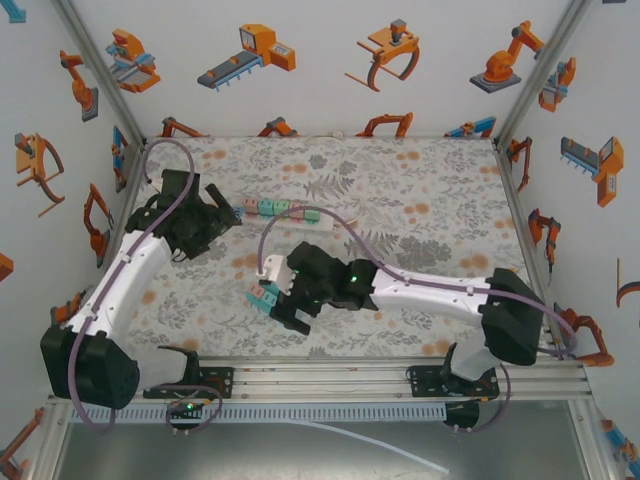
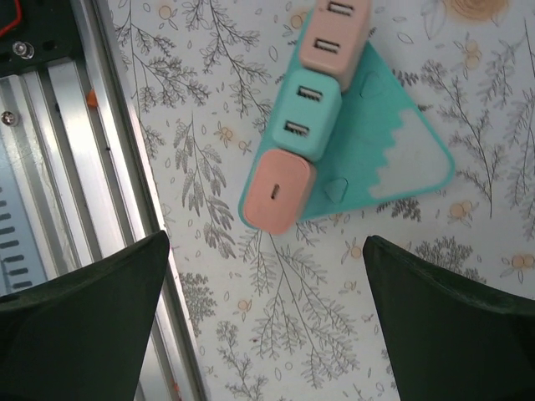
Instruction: Pull the plug off the socket
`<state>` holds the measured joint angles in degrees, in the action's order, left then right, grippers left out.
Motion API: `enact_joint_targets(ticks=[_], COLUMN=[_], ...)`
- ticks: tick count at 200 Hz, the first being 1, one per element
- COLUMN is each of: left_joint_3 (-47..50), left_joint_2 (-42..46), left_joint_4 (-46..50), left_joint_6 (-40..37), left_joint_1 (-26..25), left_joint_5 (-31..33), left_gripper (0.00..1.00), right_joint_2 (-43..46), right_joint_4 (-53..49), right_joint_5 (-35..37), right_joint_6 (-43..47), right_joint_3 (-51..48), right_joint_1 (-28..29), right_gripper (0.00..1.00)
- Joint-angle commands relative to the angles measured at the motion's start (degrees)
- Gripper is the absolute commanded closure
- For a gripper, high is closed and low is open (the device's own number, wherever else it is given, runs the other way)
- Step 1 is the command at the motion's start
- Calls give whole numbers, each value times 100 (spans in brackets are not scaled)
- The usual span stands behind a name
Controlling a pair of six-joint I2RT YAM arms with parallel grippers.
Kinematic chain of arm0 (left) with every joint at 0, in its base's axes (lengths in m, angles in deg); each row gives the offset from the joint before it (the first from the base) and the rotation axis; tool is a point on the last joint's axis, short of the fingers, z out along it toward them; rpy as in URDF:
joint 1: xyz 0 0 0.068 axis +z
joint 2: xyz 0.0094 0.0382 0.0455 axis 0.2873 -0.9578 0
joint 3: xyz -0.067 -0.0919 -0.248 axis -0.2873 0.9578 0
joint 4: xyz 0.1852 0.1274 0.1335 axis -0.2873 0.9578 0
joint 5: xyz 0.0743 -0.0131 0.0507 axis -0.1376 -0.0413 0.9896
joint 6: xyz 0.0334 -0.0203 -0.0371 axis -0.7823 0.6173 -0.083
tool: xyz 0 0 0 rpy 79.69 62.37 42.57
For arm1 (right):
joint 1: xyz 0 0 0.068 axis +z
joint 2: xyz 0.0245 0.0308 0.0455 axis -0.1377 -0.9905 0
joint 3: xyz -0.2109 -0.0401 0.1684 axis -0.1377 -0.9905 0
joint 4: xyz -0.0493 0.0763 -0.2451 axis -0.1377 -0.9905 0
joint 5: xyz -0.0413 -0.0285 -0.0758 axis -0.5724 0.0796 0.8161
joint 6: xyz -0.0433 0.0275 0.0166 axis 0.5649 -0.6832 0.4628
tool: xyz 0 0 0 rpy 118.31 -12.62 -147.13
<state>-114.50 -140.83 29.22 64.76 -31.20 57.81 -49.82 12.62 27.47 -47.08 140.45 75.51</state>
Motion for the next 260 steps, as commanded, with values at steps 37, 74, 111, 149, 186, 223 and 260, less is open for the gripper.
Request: enact_joint_targets(ticks=[37, 74, 111, 149, 186, 223, 260], left_joint_3=[358, 527, 541, 753, 585, 217, 10], left_joint_2=[674, 980, 1018, 684, -277, -1201, -1771], left_joint_4=[428, 571, 330, -252, -996, -1286, -1419], left_joint_6=[-630, -799, -1500, -1574, -1567, -1563, -1894], left_joint_1=[20, 22, 4, -270, -1258, -1509, -1633], left_joint_5=[-413, -545, -1260, -2025, -2077, -2221, -2647], left_gripper=[3, 3, 3, 3, 3, 3, 0], right_joint_2=[-1046, -927, 14, 903, 653, 604, 1355], right_joint_4=[309, 369, 29, -567, -503, -550, -569], right_joint_5=[1539, 1348, 148, -1155, -1440, -1447, -1471], right_joint_6=[349, 1193, 1859, 3110, 3335, 3313, 3251], right_joint_3=[624, 402, -304, -1046, -1015, -806, -1055], right_joint_1=[301, 264, -401, -1471, -1590, -1703, -1973], right_gripper=[36, 71, 80, 79, 71, 43, 41])
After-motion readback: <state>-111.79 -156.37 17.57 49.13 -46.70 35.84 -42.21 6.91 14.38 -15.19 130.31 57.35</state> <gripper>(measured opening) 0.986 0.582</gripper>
